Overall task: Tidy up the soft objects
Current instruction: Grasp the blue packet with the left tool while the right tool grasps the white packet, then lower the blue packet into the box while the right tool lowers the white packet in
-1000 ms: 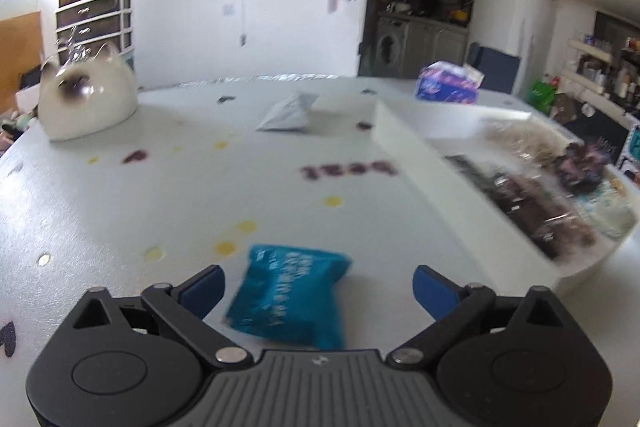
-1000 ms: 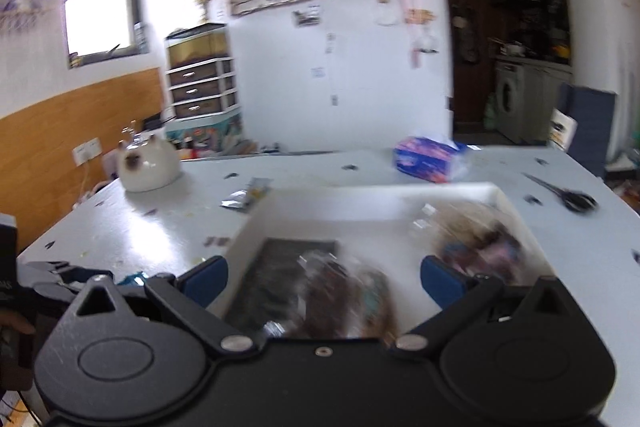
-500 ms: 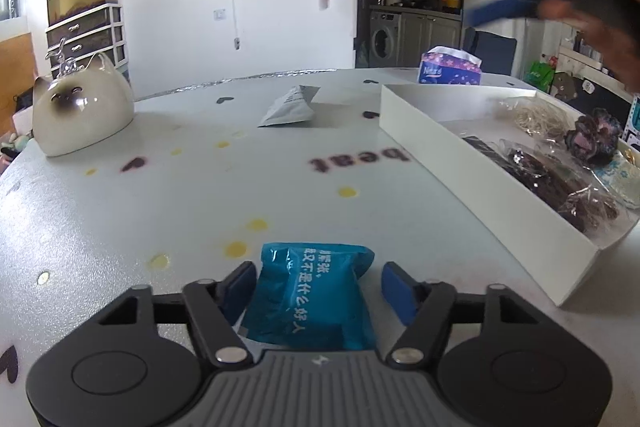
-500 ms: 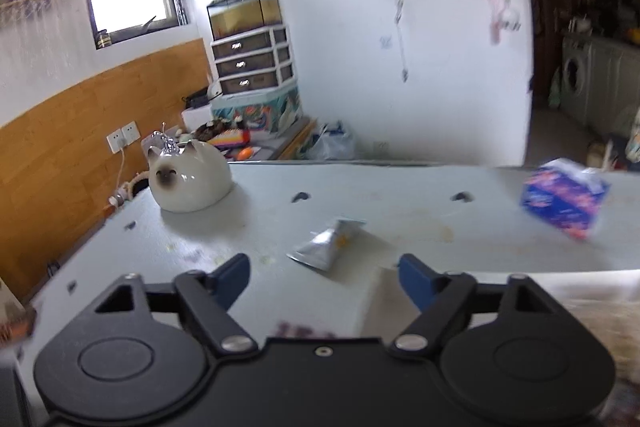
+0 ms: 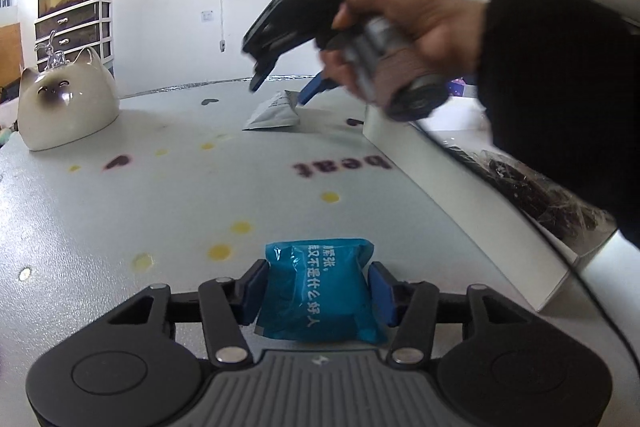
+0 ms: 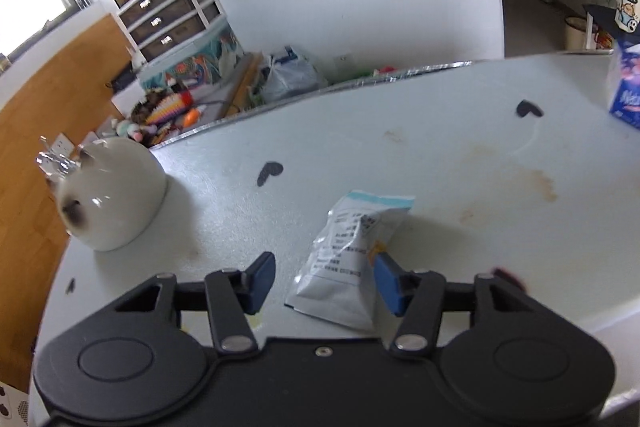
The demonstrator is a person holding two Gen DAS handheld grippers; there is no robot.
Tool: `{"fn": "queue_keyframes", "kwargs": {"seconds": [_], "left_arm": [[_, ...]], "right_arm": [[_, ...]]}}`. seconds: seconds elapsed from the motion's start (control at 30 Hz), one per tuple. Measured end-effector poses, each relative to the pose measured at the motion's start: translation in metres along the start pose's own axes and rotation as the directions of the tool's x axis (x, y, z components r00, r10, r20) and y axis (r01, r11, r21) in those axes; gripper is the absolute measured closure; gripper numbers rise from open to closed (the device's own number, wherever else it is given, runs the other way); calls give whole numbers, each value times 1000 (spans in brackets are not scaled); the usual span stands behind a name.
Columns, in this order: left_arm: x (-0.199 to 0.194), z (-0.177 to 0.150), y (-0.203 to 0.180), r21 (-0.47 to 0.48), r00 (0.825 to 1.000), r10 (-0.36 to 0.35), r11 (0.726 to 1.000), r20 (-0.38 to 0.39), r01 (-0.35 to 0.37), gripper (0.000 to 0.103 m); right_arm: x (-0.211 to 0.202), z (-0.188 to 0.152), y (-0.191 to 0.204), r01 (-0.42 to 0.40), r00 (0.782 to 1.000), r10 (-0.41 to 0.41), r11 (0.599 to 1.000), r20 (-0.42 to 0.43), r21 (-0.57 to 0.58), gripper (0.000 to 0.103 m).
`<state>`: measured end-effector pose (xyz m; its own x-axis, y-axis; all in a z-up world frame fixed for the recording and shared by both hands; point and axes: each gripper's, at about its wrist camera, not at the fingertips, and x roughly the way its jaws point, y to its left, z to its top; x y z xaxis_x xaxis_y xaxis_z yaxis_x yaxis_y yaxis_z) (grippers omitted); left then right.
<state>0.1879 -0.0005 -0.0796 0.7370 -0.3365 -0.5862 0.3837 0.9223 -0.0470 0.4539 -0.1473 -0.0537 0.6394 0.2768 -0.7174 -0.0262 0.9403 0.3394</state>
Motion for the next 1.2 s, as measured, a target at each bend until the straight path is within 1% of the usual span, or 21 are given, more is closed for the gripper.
{"fn": "queue_keyframes", "kwargs": {"seconds": [0.07,0.1,0.13,0.17,0.2,0.27,0.37,0.43,0.57,0.67,0.7,0.77,0.83,1.03,1.2], "left_arm": [[0,0,1,-3,1000,-2,1000,0,2,49],[0,0,1,-3,1000,-2,1000,0,2,49],[0,0,1,-4,1000,-3,1000,0,3,49],[0,0,1,-3,1000,-2,1000,0,2,49],[0,0,1,-3,1000,-2,1000,0,2,50],[0,0,1,-4,1000,-2,1000,0,2,51],[0,0,2,-9,1000,2,1000,3,-2,53],[0,0,3,-16,1000,0,1000,5,0,54],[-2,-1,2,-11,1000,7,1000,5,-7,56],[-5,-3,1,-22,1000,11,1000,6,-10,57],[-6,-3,1,-29,1000,14,999,6,-14,57],[-12,-4,0,-38,1000,26,999,14,-25,57],[-18,-4,-1,-49,999,41,998,24,-39,58],[-43,3,-5,-82,995,66,995,77,-60,58],[-60,19,-19,-91,988,74,994,138,-61,58]], "right_arm": [[7,0,2,46,999,-46,999,1,-7,52],[10,0,2,55,998,-55,998,4,-9,54],[12,1,1,55,998,-55,998,3,-12,60],[14,0,1,56,998,-56,998,-2,-19,70],[14,-1,1,61,998,-62,997,-7,-40,74],[10,-5,4,49,999,-50,994,-5,-101,77],[-2,-13,4,25,1000,-26,988,-3,-150,82],[-14,-17,3,14,1000,-12,984,12,-176,84],[-44,-23,-4,-27,999,33,984,32,-178,85],[-68,-31,-9,-75,996,83,980,39,-184,86],[-77,-35,-9,-88,994,98,976,42,-202,86],[-98,-43,-9,-91,990,114,965,83,-244,86],[-118,-49,-12,-119,984,150,957,98,-266,86],[-180,-65,-37,-187,963,233,940,135,-287,86],[-231,-78,-65,-188,950,252,933,183,-306,86]]}}
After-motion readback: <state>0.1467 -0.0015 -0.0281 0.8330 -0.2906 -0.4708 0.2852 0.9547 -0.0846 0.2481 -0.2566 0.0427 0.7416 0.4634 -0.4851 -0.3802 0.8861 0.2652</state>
